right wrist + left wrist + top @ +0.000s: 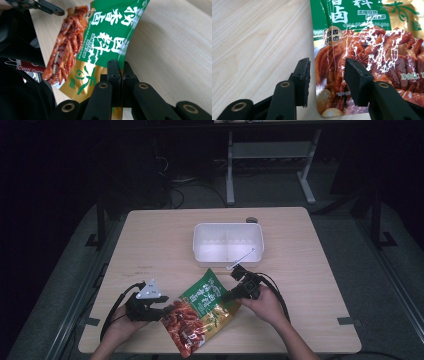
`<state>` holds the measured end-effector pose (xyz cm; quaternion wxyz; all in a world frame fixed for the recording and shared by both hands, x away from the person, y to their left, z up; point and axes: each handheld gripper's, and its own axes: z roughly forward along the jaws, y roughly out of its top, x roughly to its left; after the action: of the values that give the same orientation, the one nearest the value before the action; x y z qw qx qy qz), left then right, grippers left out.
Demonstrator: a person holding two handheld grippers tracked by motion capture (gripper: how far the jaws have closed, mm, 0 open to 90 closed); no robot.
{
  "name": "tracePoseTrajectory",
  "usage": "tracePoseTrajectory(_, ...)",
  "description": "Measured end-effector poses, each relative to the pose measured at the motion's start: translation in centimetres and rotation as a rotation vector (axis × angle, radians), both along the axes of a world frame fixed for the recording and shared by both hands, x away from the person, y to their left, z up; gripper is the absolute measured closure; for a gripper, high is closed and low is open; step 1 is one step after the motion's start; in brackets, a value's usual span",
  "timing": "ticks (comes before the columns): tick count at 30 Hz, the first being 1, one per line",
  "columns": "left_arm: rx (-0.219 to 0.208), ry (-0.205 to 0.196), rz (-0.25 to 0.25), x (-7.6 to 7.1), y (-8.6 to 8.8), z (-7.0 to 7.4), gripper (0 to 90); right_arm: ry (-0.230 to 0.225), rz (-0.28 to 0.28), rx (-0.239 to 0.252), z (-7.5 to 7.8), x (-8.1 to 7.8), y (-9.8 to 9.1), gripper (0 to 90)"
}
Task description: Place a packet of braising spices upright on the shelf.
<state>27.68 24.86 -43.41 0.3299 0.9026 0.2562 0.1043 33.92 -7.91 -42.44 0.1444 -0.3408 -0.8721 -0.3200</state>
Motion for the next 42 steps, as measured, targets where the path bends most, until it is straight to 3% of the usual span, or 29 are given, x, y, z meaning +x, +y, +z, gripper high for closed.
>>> tracePoseTrajectory(12, -0.040, -0.004, 0.070, 0.4, 1.0, 0.2, 44.3, -0.034, 0.010, 0.033, 2.0, -0.5, 0.0, 88.1)
tracePoseTrajectory(26, -0.051, -0.014, 0.104, 0.7, 1.6, 0.3, 43.1, -0.064, 0.020, 0.043, 4.2, -0.6, -0.2, 89.1)
tracePoseTrajectory(33, -0.067, -0.022, 0.125, 0.8, 1.9, 0.3, 42.2, -0.062, 0.046, 0.063, 6.2, -0.6, 0.2, 89.4)
tracePoseTrajectory(42, -0.080, -0.033, 0.151, 0.8, 2.2, 0.4, 40.2, -0.100, 0.059, 0.052, 8.5, -0.8, 0.4, 89.4)
